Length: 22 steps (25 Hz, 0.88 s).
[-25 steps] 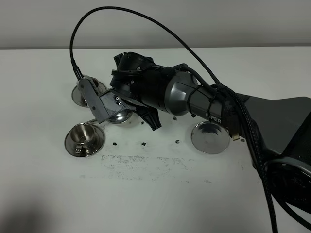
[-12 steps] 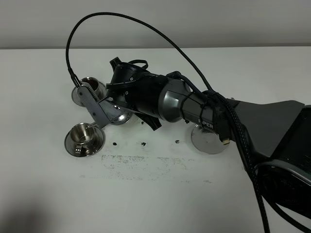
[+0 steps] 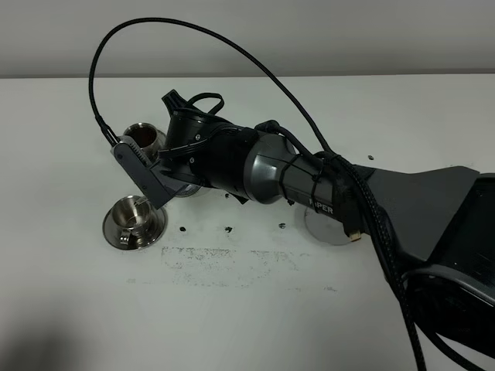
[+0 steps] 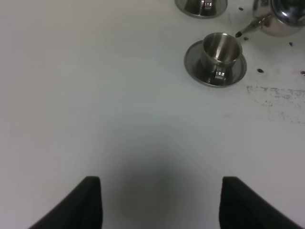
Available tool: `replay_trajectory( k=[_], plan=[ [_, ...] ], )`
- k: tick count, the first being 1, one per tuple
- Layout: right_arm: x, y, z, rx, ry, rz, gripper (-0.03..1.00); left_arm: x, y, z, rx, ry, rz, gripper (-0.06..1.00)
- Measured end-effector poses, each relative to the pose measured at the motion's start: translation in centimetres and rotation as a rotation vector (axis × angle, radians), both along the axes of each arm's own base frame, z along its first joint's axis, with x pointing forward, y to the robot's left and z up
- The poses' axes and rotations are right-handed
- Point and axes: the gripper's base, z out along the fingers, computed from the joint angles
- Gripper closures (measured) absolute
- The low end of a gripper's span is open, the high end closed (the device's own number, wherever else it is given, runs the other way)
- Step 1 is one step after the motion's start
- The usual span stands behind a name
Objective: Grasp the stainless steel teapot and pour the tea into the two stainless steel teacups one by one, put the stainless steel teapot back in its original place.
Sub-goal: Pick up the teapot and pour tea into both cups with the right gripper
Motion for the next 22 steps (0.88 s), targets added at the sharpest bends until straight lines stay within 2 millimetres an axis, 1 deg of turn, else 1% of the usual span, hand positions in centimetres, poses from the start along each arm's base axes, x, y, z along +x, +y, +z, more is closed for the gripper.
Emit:
replay_trajectory(
  k=[19, 22],
  plan=[
    [0.02, 0.60, 0.54, -0.043, -0.082, 0.066, 0.79, 0.00, 0.00, 0.00, 0.000, 0.000, 0.000, 0.42],
    [-0.09, 0.86, 0.14, -0.053, -0.083, 0.078, 0.79, 0.00, 0.00, 0.00, 0.000, 0.000, 0.000, 0.42]
  ],
)
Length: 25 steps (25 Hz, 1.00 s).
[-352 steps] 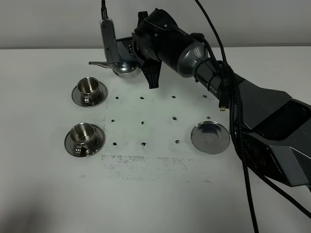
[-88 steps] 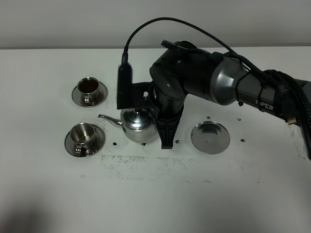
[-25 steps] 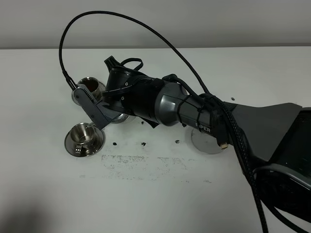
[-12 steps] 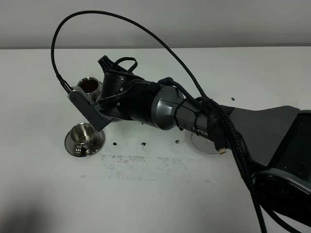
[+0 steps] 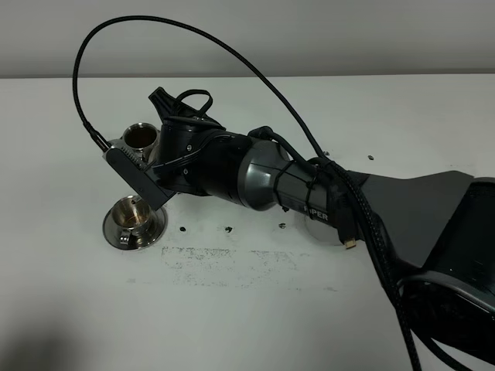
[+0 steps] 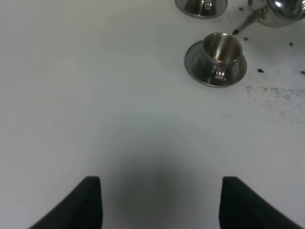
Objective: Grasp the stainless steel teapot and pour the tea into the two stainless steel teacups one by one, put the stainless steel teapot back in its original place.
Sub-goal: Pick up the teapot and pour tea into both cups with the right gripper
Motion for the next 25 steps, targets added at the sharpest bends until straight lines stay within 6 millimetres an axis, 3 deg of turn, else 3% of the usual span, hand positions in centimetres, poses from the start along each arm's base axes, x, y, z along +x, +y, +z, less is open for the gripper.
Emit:
replay_trajectory(
  k=[4, 25],
  plan=[
    [0.08, 0.10, -0.66, -0.016, 0.001, 0.006, 0.79, 0.00, 0.00, 0.00, 0.000, 0.000, 0.000, 0.42],
    [0.23, 0.22, -0.23, -0.068, -0.061, 0.040, 0.79, 0.00, 0.00, 0.00, 0.000, 0.000, 0.000, 0.42]
  ],
)
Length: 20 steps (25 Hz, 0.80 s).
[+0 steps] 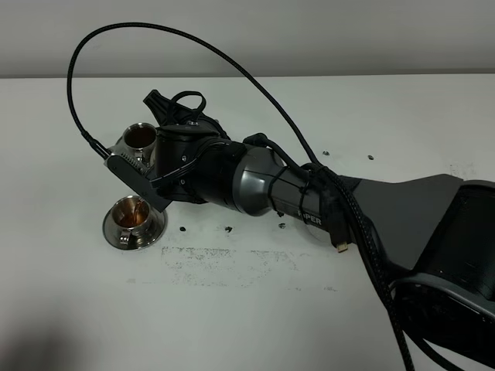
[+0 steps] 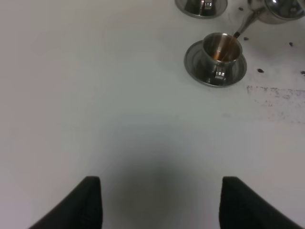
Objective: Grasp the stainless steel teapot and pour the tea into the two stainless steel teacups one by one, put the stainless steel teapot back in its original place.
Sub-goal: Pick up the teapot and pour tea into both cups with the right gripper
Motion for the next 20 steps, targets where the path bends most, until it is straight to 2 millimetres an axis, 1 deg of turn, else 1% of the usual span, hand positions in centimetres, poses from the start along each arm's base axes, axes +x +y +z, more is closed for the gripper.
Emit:
replay_trajectory(
  k=[20],
  plan=[
    [-0.25, 0.45, 0.29, -0.034, -0.040, 0.034, 0.79, 0.00, 0.00, 0.00, 0.000, 0.000, 0.000, 0.42]
  ],
)
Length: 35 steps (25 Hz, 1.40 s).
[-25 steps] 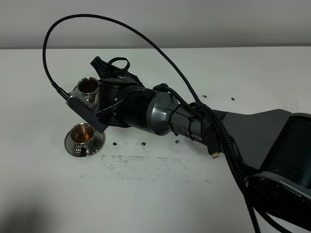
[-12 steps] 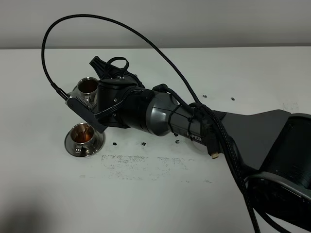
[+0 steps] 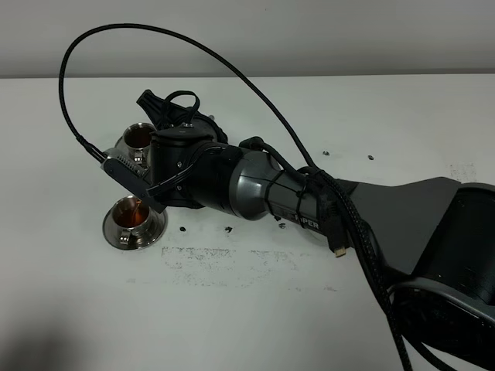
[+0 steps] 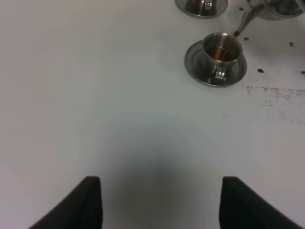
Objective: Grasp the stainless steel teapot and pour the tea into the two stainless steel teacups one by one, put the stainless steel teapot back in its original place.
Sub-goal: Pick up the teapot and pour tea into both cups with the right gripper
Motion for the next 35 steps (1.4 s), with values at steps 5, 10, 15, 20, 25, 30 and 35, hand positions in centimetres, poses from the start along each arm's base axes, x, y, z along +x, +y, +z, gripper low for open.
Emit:
replay_trajectory(
  k=[5, 10, 15, 20, 25, 30, 35],
  plan=[
    [0.06, -0.01, 0.08, -0.008, -0.011, 0.005, 0.79, 0.00, 0.00, 0.00, 0.000, 0.000, 0.000, 0.42],
    [-0.29, 0.33, 0.09, -0.010, -0.012, 0.014, 0.79, 0.00, 0.00, 0.00, 0.000, 0.000, 0.000, 0.42],
    [-0.25, 0.32, 0.14, -0.015, -0.019, 0.017, 0.79, 0.00, 0.00, 0.00, 0.000, 0.000, 0.000, 0.42],
    [-0.17, 0.31, 0.25, -0.027, -0.033, 0.023, 0.79, 0.00, 0.00, 0.00, 0.000, 0.000, 0.000, 0.42],
    [-0.15, 0.31, 0.29, -0.030, -0.038, 0.026, 0.79, 0.00, 0.00, 0.00, 0.000, 0.000, 0.000, 0.42],
    [-0.11, 0.31, 0.35, -0.037, -0.046, 0.029, 0.79, 0.00, 0.00, 0.00, 0.000, 0.000, 0.000, 0.42],
    [-0.06, 0.30, 0.42, -0.043, -0.055, 0.033, 0.79, 0.00, 0.00, 0.00, 0.000, 0.000, 0.000, 0.42]
  ],
)
